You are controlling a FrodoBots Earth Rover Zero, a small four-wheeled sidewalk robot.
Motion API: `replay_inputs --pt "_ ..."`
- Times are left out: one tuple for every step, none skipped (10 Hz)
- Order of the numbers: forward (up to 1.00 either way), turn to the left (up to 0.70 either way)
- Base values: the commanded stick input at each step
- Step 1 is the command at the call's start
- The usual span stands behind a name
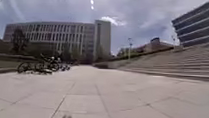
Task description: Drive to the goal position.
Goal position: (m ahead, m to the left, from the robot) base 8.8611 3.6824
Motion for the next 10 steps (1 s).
replay_inputs --pt "0.70 0.00" --pt "0.70 0.00" --pt "0.70 0.00" --pt "0.70 0.02" --pt "0.70 0.35" --pt "0.70 0.35" --pt "0.70 0.35" --pt "0.70 0.35" --pt "0.70 0.21" --pt "0.70 0.07"
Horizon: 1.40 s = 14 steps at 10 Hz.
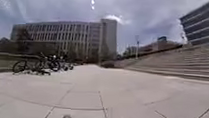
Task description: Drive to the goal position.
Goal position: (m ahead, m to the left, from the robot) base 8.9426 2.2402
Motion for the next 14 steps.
replay_inputs --pt "0.70 0.01" --pt "0.70 0.00" --pt "0.70 0.00" --pt "0.70 0.00" --pt "0.70 0.00" --pt "0.70 0.00" --pt "0.70 -0.03" --pt "0.70 -0.13" --pt "0.70 -0.24" --pt "0.70 -0.34" --pt "0.70 -0.34" --pt "0.70 -0.34" --pt "0.70 -0.34" --pt "0.70 -0.19"
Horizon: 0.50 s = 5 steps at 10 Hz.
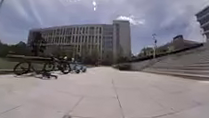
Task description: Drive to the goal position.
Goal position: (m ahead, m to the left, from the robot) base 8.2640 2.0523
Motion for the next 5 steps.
replay_inputs --pt "0.70 0.00" --pt "0.70 0.00" --pt "0.70 0.00" --pt "0.70 0.00" --pt "0.70 0.00"
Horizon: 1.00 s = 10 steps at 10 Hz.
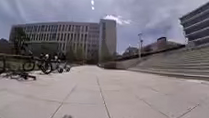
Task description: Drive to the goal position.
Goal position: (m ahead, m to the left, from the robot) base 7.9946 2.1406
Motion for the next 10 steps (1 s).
replay_inputs --pt "0.70 0.00" --pt "0.70 0.00" --pt "0.70 0.00" --pt "0.70 0.00" --pt "0.70 0.00" --pt "0.70 0.00" --pt "0.70 0.00" --pt "0.70 0.00" --pt "0.70 0.00" --pt "0.70 0.00"
